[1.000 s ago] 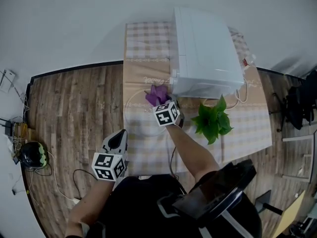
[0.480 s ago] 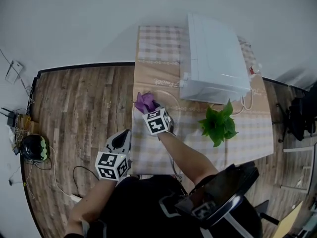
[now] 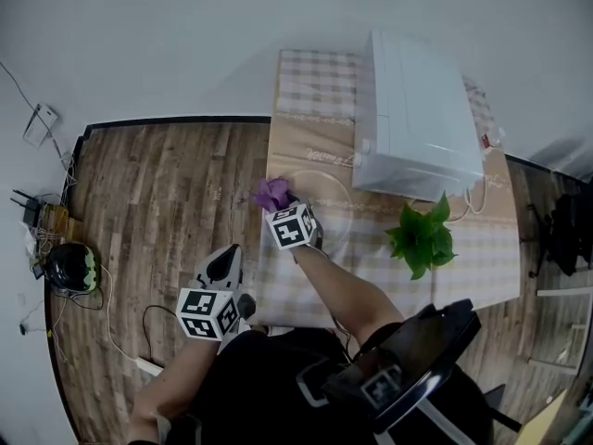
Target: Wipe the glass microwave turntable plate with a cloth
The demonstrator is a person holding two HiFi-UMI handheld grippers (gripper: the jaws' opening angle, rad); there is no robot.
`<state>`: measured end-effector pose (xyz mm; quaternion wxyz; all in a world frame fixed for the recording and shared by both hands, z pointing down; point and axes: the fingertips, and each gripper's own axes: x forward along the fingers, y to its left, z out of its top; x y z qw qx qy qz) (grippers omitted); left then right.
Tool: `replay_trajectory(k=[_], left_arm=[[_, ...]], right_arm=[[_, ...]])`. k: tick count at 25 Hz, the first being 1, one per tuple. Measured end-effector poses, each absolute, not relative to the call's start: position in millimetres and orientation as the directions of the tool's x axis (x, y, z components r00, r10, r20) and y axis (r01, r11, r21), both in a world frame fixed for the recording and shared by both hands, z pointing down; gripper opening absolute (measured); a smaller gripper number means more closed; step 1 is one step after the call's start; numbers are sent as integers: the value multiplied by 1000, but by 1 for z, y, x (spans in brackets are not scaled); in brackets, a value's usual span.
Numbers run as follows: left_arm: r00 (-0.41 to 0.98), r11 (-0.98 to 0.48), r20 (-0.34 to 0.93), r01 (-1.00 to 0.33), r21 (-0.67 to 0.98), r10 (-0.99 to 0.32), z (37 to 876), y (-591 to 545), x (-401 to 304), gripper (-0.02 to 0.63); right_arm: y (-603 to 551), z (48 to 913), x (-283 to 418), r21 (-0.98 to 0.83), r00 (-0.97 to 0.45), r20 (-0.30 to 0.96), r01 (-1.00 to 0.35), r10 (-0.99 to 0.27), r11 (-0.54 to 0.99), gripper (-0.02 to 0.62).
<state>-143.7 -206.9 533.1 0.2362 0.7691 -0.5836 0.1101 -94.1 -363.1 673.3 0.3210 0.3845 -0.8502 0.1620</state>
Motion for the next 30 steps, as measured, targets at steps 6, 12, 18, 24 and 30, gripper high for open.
replay_trajectory(k=[6, 12, 18, 24, 30], left_arm=[[326, -244, 444, -941, 233, -834, 534, -208, -130, 3], [345, -263, 451, -936, 235, -823, 537, -212, -119, 3], [364, -290, 459, -930, 225, -811, 538, -214, -108, 3], [384, -313, 457, -922, 226, -802, 537, -217, -98, 3], [406, -336, 452, -914, 229, -795, 535, -220, -88, 3]], right_arm=[[-367, 675, -78, -21, -483, 675, -768, -557, 640, 141], [-370, 675, -61, -18, -471, 675, -780, -568, 625, 141], [-373, 675, -40, -20, -457, 675, -796, -579, 605, 143], [-375, 674, -17, 16, -430, 679, -802, -595, 598, 146], [-379, 675, 10, 10, -398, 683, -833, -613, 553, 146]])
